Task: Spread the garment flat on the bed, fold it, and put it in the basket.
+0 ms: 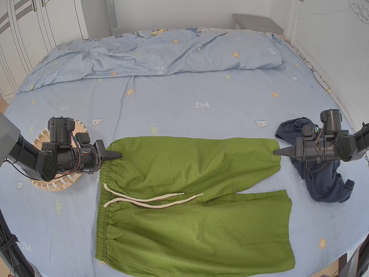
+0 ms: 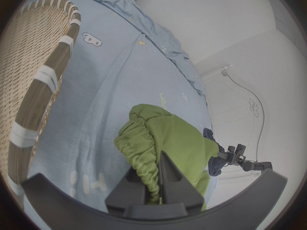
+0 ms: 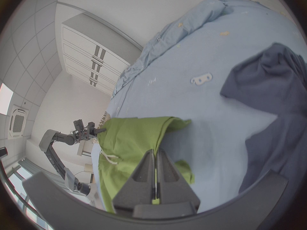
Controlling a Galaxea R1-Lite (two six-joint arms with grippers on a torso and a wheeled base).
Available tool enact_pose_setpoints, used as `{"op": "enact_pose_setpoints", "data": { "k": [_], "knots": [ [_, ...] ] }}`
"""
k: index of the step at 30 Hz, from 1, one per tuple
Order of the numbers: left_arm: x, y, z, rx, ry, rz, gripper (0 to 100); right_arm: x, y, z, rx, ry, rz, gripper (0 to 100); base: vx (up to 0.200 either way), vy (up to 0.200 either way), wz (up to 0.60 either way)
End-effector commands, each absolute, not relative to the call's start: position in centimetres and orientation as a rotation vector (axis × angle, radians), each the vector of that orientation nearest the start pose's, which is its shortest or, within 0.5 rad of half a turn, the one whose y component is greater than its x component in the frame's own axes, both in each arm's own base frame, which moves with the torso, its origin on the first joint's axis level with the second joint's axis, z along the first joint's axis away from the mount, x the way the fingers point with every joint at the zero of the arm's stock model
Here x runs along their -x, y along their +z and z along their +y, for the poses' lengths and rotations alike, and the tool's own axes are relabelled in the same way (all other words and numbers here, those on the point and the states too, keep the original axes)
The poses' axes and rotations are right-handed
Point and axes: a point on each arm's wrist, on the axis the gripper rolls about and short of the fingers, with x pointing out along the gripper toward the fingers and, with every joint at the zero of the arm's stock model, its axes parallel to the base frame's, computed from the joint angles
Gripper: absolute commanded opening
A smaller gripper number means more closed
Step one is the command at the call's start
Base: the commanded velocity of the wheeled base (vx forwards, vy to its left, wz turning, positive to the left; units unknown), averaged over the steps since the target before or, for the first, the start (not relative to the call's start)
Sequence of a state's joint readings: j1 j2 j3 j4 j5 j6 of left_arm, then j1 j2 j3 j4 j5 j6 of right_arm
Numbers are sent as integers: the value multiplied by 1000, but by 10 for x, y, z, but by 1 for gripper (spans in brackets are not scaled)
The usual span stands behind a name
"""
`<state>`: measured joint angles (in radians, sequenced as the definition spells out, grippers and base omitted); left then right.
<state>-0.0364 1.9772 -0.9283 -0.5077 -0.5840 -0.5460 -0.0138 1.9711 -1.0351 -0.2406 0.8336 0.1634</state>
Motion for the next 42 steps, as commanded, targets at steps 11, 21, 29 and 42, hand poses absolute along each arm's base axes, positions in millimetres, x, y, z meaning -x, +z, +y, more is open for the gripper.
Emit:
{"op": "enact_pose_setpoints", "data": {
  "k": [11,21,29,42],
  "knots": [
    [-354,106,-24,667,-440,701,0,-291,81,10,-508,685,930,0,0,0,0],
    [-355,103,-24,668,-439,708,0,-293,55,11,-488,683,990,0,0,0,0],
    [-355,103,-24,668,-439,708,0,-292,62,6,-489,674,962,100,0,0,0],
    [-355,103,-26,666,-444,710,0,-312,163,-12,-422,652,618,100,0,0,0]
  ]
}}
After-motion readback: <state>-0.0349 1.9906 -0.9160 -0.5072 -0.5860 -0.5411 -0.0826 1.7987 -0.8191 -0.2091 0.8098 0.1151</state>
